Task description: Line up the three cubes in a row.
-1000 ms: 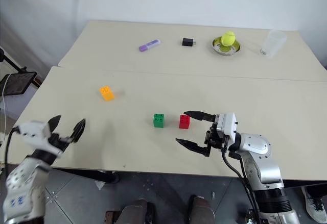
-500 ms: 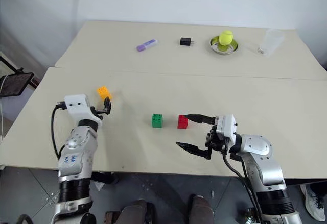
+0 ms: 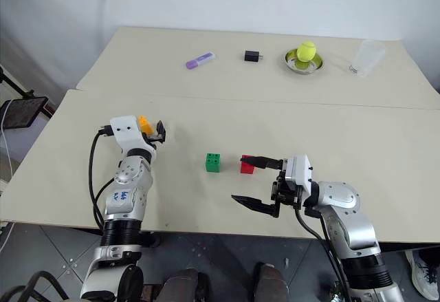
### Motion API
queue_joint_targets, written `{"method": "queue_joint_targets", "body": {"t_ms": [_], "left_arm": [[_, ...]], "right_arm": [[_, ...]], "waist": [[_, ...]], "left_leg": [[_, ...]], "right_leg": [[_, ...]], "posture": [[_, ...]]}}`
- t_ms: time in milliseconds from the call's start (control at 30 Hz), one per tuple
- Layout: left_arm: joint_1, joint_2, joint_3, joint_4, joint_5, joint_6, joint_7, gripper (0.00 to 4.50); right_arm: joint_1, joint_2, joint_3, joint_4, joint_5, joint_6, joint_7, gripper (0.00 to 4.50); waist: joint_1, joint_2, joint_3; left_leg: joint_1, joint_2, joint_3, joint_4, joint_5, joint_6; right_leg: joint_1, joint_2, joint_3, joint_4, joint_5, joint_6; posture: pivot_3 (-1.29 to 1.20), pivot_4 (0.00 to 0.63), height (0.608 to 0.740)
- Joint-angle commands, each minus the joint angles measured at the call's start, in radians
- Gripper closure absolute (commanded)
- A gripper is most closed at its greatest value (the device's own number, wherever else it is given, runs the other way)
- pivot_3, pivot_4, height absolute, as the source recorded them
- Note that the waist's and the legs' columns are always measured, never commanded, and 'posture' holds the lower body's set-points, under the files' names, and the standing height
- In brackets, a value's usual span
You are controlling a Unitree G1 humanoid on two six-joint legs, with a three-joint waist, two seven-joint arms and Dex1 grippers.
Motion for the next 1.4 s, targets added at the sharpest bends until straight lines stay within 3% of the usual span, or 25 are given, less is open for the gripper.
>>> {"method": "queue_joint_targets", "body": {"t_ms": [33, 233, 333, 467, 633, 733, 833, 1033, 1267, 1400], "left_arm": [[-0.007, 0.003, 0.001, -0.011, 0.009, -0.031, 0.008, 1.16], [0.013, 0.049, -0.011, -0.006, -0.004, -0.065, -0.073, 3.02], [0.041, 0.109, 0.004, -0.021, -0.057, -0.099, -0.200, 3.05], [0.053, 0.344, 0.038, 0.035, -0.259, -0.117, -0.716, 3.05], [-0.035, 0.530, -0.033, 0.163, -0.346, -0.144, -1.222, 3.05], [-0.162, 0.579, -0.145, 0.340, -0.306, -0.253, -1.564, 3.05], [-0.245, 0.576, -0.207, 0.492, -0.258, -0.365, -1.727, 3.05], [-0.349, 0.556, -0.262, 0.728, -0.176, -0.558, -1.847, 3.05], [-0.377, 0.548, -0.265, 0.846, -0.146, -0.657, -1.843, 3.05], [-0.375, 0.580, -0.307, 0.828, -0.167, -0.624, -1.857, 3.05]], "right_arm": [[-0.003, 0.006, -0.007, -0.008, 0.009, -0.011, 0.003, 0.00], [0.010, 0.008, -0.005, -0.008, -0.005, -0.016, -0.010, 0.00], [0.018, 0.010, -0.006, -0.016, -0.007, -0.015, -0.022, 0.00], [0.049, -0.003, -0.033, -0.021, -0.012, -0.030, -0.032, 0.00], [0.065, -0.014, -0.047, -0.027, -0.015, -0.031, -0.044, 0.00], [0.104, -0.032, -0.058, -0.074, -0.010, -0.021, -0.057, 0.00], [0.127, -0.046, -0.071, -0.101, -0.008, -0.011, -0.069, 0.00], [0.184, -0.070, -0.105, -0.153, -0.002, -0.002, -0.104, 0.00], [0.221, -0.069, -0.106, -0.182, -0.004, 0.002, -0.122, 0.00], [0.208, -0.078, -0.104, -0.166, 0.000, 0.008, -0.109, 0.00]], "waist": [[0.001, 0.000, 0.000], [-0.001, 0.000, 0.000], [-0.002, 0.000, 0.000], [-0.012, 0.000, 0.000], [-0.009, 0.000, 0.000], [0.000, 0.000, 0.000], [-0.004, 0.000, 0.000], [-0.025, 0.000, 0.000], [-0.027, 0.000, 0.000], [-0.027, 0.000, 0.000]], "left_leg": [[0.000, 0.000, 0.000, 0.000, 0.000, 0.000], [0.000, 0.000, 0.000, 0.000, 0.000, 0.000], [0.000, 0.000, 0.000, 0.000, 0.000, 0.000], [0.000, 0.001, 0.000, -0.001, 0.001, -0.001], [0.000, 0.001, 0.001, 0.000, 0.001, -0.002], [-0.001, 0.000, 0.001, 0.000, 0.001, -0.002], [-0.001, 0.000, 0.003, -0.001, 0.001, -0.002], [-0.001, 0.001, 0.003, -0.002, 0.001, -0.002], [-0.001, 0.001, 0.003, -0.002, 0.001, -0.001], [-0.001, 0.001, 0.003, -0.001, 0.001, -0.001]], "right_leg": [[0.000, 0.000, 0.000, 0.000, 0.000, 0.000], [0.000, 0.000, 0.000, 0.000, 0.000, 0.000], [0.000, 0.000, 0.000, 0.000, 0.000, 0.000], [-0.002, 0.001, 0.000, 0.002, 0.000, 0.000], [-0.002, 0.001, 0.000, 0.002, 0.000, -0.001], [-0.002, 0.001, 0.000, 0.002, 0.000, 0.000], [-0.002, 0.001, 0.000, 0.001, 0.000, 0.000], [-0.003, 0.002, 0.001, 0.001, 0.000, 0.000], [-0.003, 0.002, 0.001, 0.001, 0.000, 0.000], [-0.003, 0.002, 0.001, 0.002, 0.000, 0.000]], "posture": [[0.00, 0.150, 0.740], [0.00, 0.150, 0.740], [0.00, 0.150, 0.740], [0.00, 0.150, 0.740], [0.00, 0.150, 0.740], [0.00, 0.150, 0.740], [0.00, 0.150, 0.740], [0.00, 0.150, 0.740], [0.00, 0.150, 0.740], [0.00, 0.150, 0.740]]}}
